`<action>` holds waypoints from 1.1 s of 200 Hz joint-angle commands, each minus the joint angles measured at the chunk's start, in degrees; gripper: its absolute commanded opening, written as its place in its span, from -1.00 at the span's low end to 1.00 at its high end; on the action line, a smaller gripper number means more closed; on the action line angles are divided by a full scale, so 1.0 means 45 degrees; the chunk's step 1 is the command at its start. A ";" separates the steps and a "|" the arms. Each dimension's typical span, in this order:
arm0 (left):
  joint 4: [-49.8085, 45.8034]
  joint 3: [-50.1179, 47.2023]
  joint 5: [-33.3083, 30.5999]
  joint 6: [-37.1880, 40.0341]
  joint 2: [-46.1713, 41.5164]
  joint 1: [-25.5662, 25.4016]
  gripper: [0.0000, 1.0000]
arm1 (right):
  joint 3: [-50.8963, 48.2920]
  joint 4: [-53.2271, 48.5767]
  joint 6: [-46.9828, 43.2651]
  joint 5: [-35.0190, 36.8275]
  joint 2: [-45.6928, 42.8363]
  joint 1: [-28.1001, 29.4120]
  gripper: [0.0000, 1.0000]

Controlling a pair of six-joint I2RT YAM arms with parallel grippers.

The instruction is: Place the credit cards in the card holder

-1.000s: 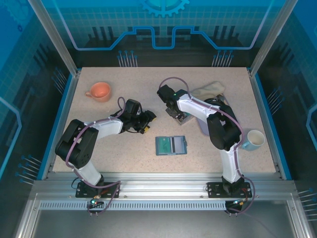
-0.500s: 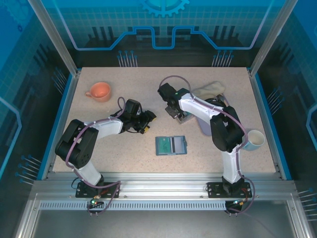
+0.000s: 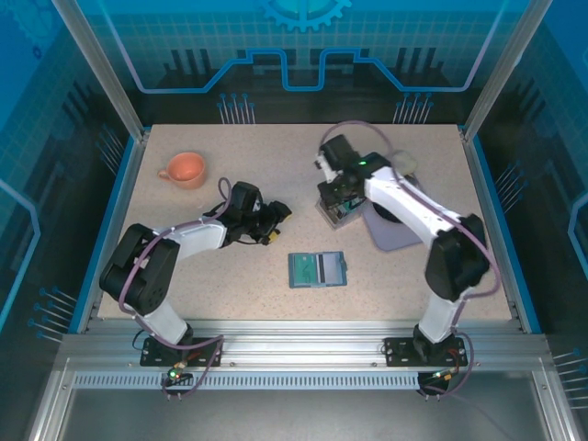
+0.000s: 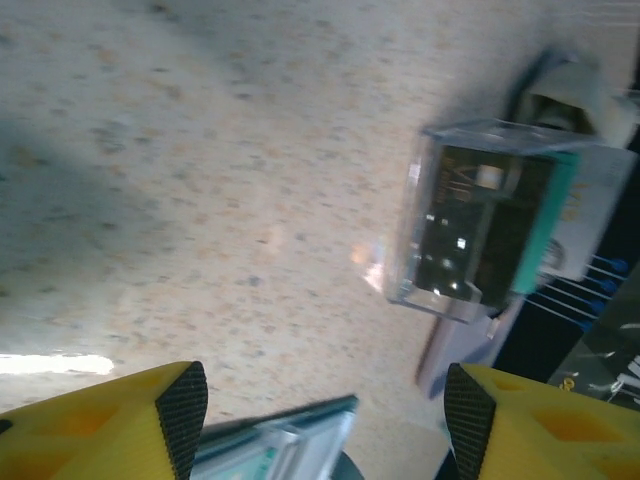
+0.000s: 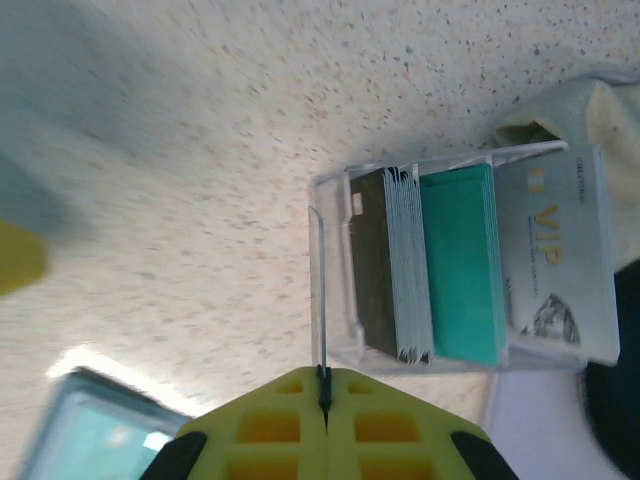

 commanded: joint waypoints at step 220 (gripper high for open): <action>0.6494 0.1628 0.4732 -0.0583 -0.0116 -0.1127 -0.96 | -0.4377 0.6431 0.6886 -1.3731 -0.2585 -0.4279 -0.70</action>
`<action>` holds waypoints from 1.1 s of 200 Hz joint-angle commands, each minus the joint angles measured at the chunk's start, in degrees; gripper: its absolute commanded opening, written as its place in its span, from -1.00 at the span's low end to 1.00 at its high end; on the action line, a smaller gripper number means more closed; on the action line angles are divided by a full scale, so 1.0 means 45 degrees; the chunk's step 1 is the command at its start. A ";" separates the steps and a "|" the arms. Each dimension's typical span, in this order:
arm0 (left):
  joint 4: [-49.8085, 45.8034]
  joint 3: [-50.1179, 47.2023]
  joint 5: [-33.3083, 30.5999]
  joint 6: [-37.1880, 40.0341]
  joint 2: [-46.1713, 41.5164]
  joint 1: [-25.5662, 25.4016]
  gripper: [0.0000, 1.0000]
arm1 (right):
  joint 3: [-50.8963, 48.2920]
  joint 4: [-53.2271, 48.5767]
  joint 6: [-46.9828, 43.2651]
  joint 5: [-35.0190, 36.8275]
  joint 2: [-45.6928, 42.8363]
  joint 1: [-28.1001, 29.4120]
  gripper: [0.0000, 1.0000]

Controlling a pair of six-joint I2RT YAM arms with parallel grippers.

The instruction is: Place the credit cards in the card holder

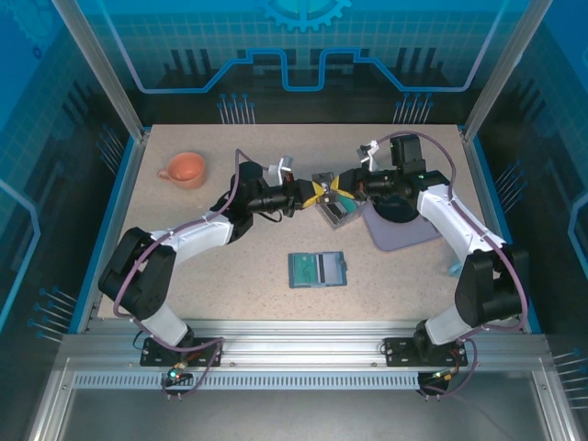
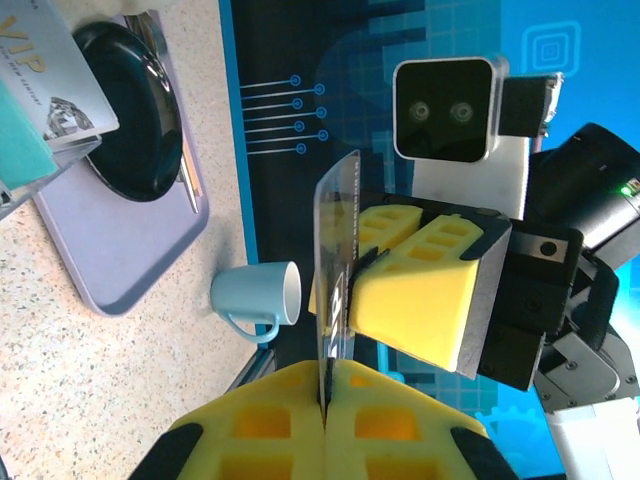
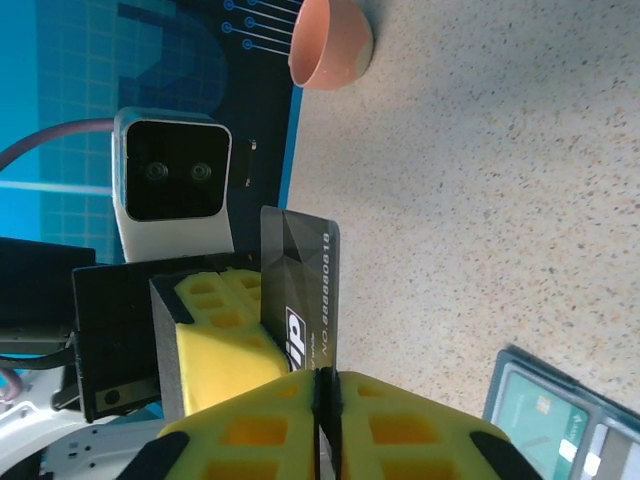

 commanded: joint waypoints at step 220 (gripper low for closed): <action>-1.2587 -0.1209 -0.5601 0.4364 -0.1937 -0.1441 0.31 | -0.3805 -0.3480 -0.1633 0.9953 -0.1868 0.4709 -0.94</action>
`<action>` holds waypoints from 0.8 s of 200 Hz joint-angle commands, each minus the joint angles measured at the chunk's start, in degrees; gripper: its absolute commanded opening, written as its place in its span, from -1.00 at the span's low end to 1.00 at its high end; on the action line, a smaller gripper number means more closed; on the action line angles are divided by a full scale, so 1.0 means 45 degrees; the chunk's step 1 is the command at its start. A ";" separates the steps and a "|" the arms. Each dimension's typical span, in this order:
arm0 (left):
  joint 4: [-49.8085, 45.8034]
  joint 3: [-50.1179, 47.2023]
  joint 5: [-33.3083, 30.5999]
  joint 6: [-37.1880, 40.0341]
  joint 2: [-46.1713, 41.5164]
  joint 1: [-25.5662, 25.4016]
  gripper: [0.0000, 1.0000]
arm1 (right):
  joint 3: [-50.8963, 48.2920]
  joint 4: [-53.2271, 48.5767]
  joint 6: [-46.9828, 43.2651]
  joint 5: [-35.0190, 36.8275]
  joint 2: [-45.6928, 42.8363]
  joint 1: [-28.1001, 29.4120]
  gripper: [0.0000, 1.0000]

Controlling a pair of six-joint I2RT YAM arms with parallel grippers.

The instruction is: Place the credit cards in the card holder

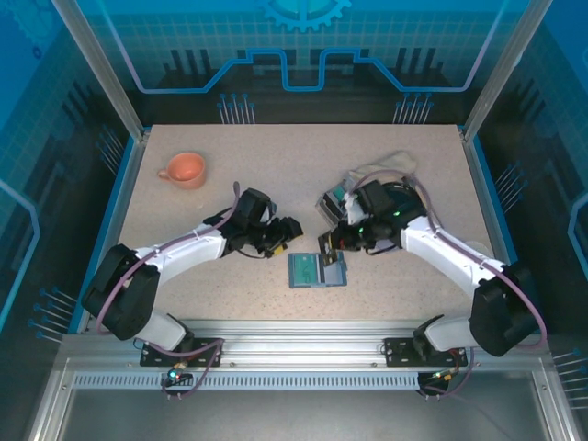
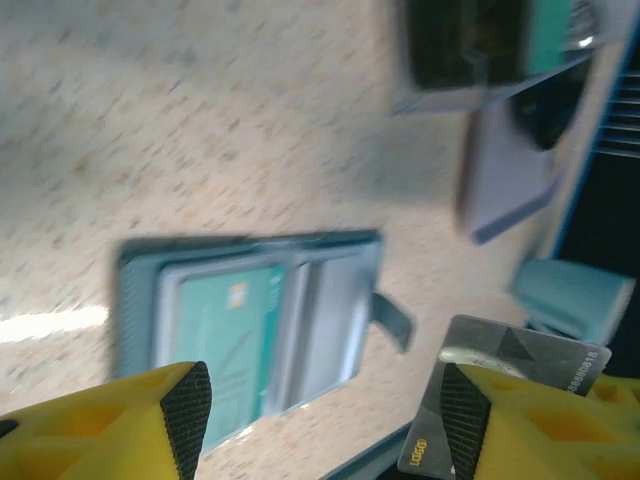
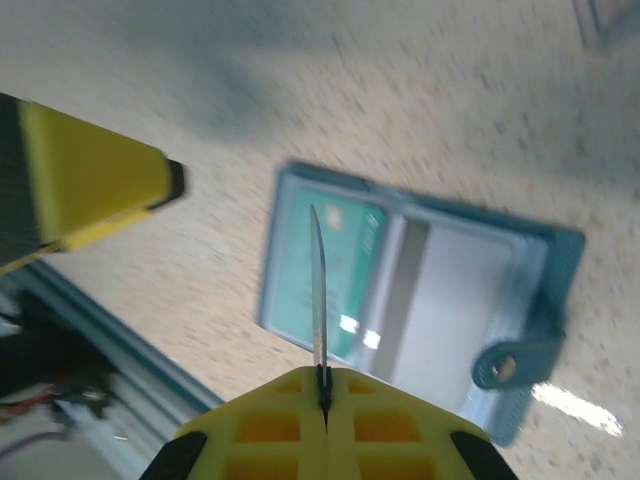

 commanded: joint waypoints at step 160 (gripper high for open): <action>-0.1609 -0.0014 -0.0754 0.0796 0.2173 -0.1382 -0.14 | -0.2016 0.0643 0.0400 0.1140 0.1210 -0.0318 -0.97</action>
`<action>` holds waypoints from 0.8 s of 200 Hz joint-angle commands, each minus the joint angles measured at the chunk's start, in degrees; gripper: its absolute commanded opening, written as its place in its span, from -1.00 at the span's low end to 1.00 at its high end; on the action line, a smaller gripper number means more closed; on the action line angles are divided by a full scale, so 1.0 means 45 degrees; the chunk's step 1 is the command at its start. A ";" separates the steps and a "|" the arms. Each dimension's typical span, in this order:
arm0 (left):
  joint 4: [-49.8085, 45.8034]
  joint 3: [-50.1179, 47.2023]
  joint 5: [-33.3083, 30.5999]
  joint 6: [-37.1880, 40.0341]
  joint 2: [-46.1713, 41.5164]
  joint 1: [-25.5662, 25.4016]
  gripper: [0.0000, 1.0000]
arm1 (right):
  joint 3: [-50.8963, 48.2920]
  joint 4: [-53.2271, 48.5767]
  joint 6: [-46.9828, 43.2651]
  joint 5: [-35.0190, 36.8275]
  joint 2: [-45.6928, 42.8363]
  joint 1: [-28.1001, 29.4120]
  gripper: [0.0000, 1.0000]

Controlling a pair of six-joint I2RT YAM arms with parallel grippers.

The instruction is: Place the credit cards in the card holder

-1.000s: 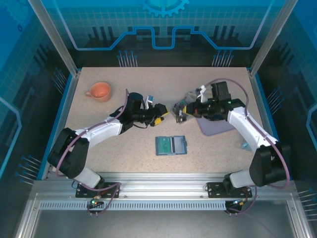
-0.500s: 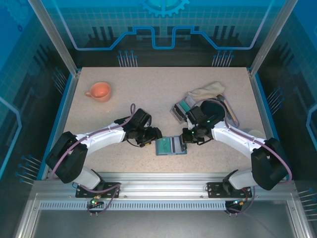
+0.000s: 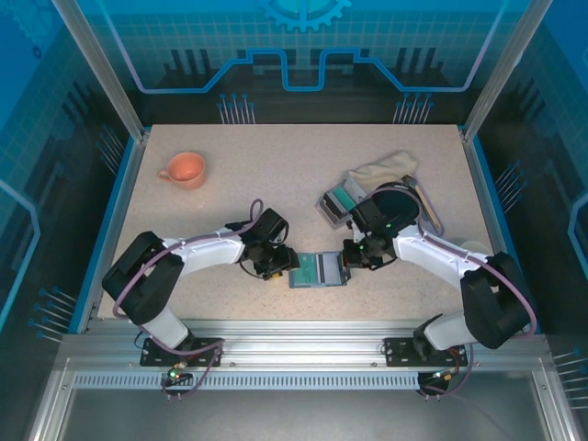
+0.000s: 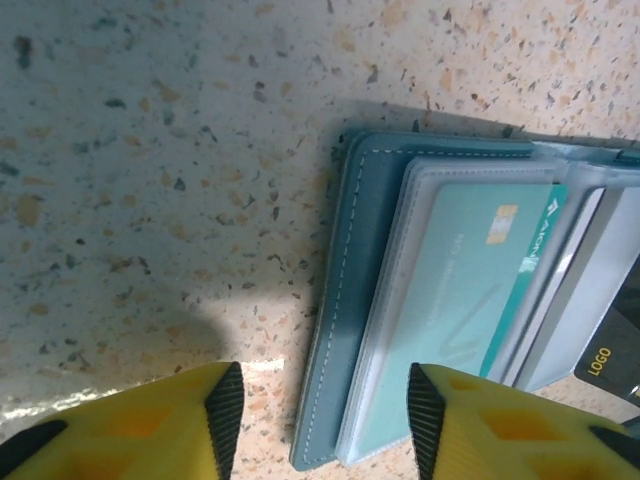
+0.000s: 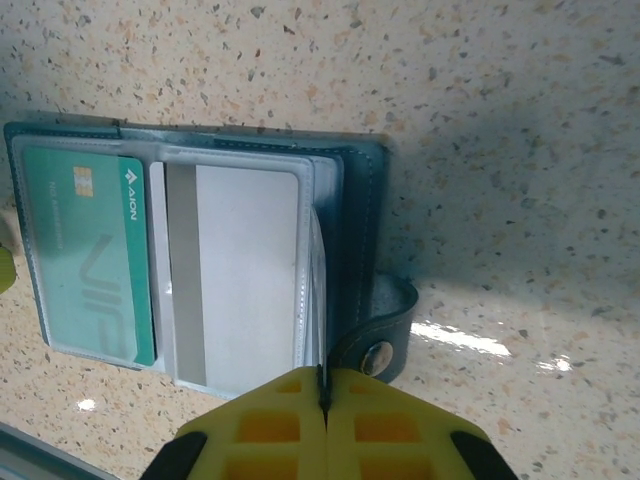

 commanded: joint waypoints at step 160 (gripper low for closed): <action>0.0629 0.0218 0.0253 -0.0054 0.1079 -0.0419 -0.51 | 0.0454 0.0500 -0.0139 -0.2639 -0.0511 -0.0569 -0.89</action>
